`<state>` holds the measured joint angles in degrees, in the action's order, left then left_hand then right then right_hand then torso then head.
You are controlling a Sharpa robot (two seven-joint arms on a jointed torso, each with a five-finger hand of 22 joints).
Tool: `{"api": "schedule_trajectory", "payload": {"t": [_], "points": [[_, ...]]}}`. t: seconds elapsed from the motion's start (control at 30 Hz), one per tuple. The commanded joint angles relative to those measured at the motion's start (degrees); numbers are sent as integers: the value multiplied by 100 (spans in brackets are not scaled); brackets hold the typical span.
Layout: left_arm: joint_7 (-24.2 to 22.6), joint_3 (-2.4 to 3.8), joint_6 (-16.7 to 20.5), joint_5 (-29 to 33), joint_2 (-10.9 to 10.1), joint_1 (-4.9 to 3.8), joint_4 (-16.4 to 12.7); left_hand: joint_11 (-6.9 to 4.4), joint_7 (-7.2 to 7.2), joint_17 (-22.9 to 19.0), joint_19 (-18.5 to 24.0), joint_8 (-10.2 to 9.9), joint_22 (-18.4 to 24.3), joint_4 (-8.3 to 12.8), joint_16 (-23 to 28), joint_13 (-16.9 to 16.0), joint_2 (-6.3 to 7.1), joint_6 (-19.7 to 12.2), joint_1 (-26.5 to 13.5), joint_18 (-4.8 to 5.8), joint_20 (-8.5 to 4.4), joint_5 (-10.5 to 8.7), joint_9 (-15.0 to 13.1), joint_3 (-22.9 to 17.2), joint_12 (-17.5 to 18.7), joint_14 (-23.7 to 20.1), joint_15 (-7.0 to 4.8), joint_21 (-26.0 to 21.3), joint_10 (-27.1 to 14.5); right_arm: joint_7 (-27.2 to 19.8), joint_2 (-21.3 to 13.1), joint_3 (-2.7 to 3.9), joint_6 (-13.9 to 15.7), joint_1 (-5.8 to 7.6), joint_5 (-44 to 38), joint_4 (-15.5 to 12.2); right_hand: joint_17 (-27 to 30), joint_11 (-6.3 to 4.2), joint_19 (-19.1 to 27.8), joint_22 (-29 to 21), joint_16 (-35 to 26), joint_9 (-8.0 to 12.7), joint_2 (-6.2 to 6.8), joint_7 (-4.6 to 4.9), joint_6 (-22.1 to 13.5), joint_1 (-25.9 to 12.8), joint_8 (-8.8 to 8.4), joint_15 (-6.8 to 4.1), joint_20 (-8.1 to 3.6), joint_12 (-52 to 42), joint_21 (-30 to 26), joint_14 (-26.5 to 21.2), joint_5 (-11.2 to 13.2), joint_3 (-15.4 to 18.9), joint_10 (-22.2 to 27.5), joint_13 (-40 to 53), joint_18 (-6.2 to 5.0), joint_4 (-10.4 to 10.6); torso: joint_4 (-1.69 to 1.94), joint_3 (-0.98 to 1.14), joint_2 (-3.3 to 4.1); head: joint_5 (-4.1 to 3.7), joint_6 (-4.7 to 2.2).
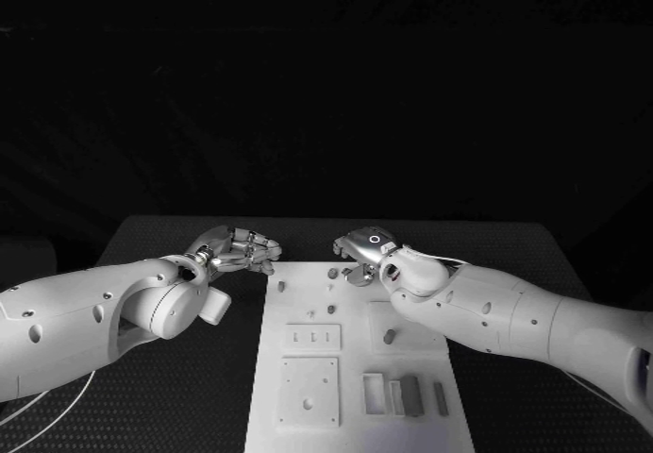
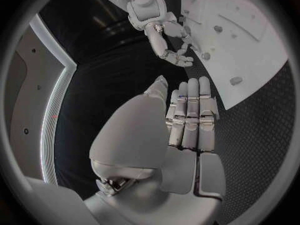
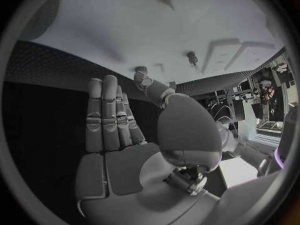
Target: Assemble the parts on the task board
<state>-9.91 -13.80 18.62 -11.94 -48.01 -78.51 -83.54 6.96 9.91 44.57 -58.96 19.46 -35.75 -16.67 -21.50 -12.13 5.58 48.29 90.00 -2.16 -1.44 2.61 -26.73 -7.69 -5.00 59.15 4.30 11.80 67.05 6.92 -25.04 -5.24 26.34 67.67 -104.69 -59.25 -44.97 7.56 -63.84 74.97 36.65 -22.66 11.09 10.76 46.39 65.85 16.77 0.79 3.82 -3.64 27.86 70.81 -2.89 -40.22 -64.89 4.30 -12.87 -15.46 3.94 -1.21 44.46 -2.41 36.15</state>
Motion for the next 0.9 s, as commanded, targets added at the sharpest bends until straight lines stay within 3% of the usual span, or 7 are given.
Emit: {"api": "schedule_trajectory", "payload": {"t": [0.03,0.17,0.3,0.47,0.73,0.9], "points": [[-124,5,-58,24,-31,-22,17,23,18,13,-1,-21,-11,9,41,-12,23,-22,-35,-29,-2,24,-10,38,26,25,-5,-33,-23,-77,-245,63,-114,82,253,-251,-9,-35,11,133,3,-14,91,-88,9,-42,26,-1,31,-41,38,25,3,14,26,-9,-213,87,-31,-3,-7,-10,-48],[-150,5,-109,25,-62,-25,54,10,-16,30,-4,-9,-18,7,57,-27,27,7,-46,-28,-1,23,-24,39,22,30,-5,-40,11,-173,-733,139,-375,253,530,-703,-21,-41,-9,134,19,-27,162,-111,24,-108,53,-8,16,-49,72,54,4,33,15,-9,-213,186,-73,6,-18,4,-61],[-175,8,-137,25,-81,-28,65,-70,-17,59,-11,1,-29,10,79,-85,18,43,-50,-30,-3,24,-43,33,-55,44,-8,-50,196,-285,-1197,149,-768,352,569,-1100,-44,-39,-40,137,54,-47,190,-115,67,-125,94,-9,-11,-73,117,92,3,48,-33,2,-213,246,-100,7,-26,-1,-91],[-186,10,-146,26,-106,-29,72,-80,-12,79,-13,17,-36,10,95,-98,18,88,-52,-30,-5,23,-59,34,-47,51,-9,-59,213,-384,-1619,150,-1174,448,591,-1385,-64,-73,-31,135,73,-87,219,-116,160,-160,163,-38,-18,-112,148,92,4,86,-117,33,-213,275,-116,15,-28,-12,-84],[-188,8,-145,28,-96,-30,72,-61,-10,98,-13,6,-42,9,120,-97,30,90,-58,-29,-4,23,-65,40,-4,50,-7,-71,173,-274,-1872,144,-1553,453,438,-1414,-70,-41,60,126,45,-79,437,-159,21,-300,113,-6,8,-28,146,-1,4,105,32,8,-213,422,-70,15,-14,-71,-115],[-187,7,-145,28,-112,-29,73,-56,-7,102,-13,1,-44,9,126,-98,33,85,-59,-29,-3,23,-65,40,4,51,-6,-74,166,-195,-1824,111,-1541,434,251,-1211,-76,-18,139,125,29,-63,497,-208,-85,-325,76,17,35,-10,129,-73,3,75,180,-12,-213,529,-90,12,-22,-85,-97]]}}
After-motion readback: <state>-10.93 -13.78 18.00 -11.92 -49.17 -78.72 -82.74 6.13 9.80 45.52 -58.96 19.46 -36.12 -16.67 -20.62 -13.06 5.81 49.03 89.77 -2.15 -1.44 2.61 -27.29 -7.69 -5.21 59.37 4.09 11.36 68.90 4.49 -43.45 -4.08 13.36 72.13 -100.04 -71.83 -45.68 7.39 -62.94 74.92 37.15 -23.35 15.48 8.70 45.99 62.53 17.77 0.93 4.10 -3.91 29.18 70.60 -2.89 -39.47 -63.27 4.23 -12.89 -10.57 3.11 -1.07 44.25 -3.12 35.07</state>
